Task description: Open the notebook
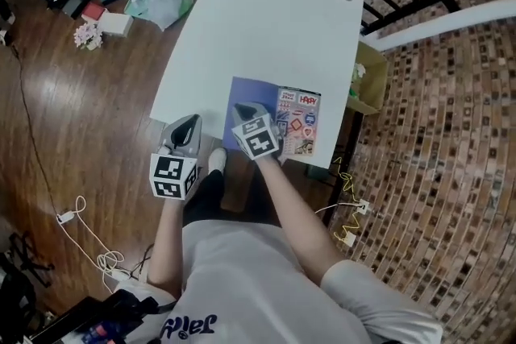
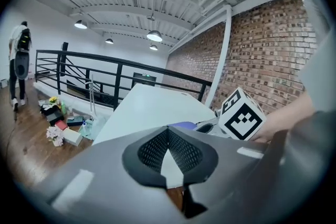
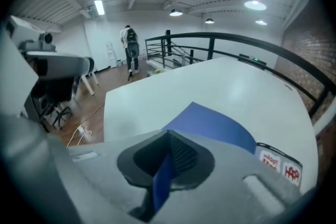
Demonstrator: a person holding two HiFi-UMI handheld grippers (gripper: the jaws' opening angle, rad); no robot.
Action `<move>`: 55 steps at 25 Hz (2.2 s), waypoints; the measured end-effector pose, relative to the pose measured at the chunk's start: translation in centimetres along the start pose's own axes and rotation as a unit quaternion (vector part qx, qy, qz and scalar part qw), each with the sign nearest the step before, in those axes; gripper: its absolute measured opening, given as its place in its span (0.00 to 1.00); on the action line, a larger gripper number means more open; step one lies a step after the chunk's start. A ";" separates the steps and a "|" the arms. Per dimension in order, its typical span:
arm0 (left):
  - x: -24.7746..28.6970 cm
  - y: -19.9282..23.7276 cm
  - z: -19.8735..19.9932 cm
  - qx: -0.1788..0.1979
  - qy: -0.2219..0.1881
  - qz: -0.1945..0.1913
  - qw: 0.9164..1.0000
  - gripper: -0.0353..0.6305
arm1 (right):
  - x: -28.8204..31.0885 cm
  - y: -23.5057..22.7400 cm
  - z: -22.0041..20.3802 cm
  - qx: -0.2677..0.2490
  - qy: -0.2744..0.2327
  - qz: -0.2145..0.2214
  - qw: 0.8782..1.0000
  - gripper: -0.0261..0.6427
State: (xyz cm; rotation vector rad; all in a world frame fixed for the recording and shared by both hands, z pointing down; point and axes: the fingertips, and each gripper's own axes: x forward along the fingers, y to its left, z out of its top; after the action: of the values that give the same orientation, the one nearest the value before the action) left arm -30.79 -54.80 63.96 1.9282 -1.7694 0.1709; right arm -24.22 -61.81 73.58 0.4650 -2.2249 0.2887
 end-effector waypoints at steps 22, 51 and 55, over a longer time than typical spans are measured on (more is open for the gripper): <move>-18.8 -35.4 1.9 0.136 -0.123 -0.183 0.966 0.08 | -46.4 11.8 -9.5 0.204 -0.397 -0.064 0.893 0.03; -39.9 -32.1 2.5 0.151 -0.174 -0.148 0.962 0.08 | -52.9 28.9 -5.8 0.127 -0.416 -0.084 0.897 0.03; -40.2 -31.4 1.9 0.150 -0.165 -0.150 0.963 0.08 | -53.0 29.6 -5.4 0.132 -0.417 -0.082 0.896 0.03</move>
State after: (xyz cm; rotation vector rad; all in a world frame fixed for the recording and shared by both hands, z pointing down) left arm -6.81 -19.10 36.42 2.5431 -1.6957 0.0088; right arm -1.60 -20.78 34.57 1.0790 -2.9612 0.3455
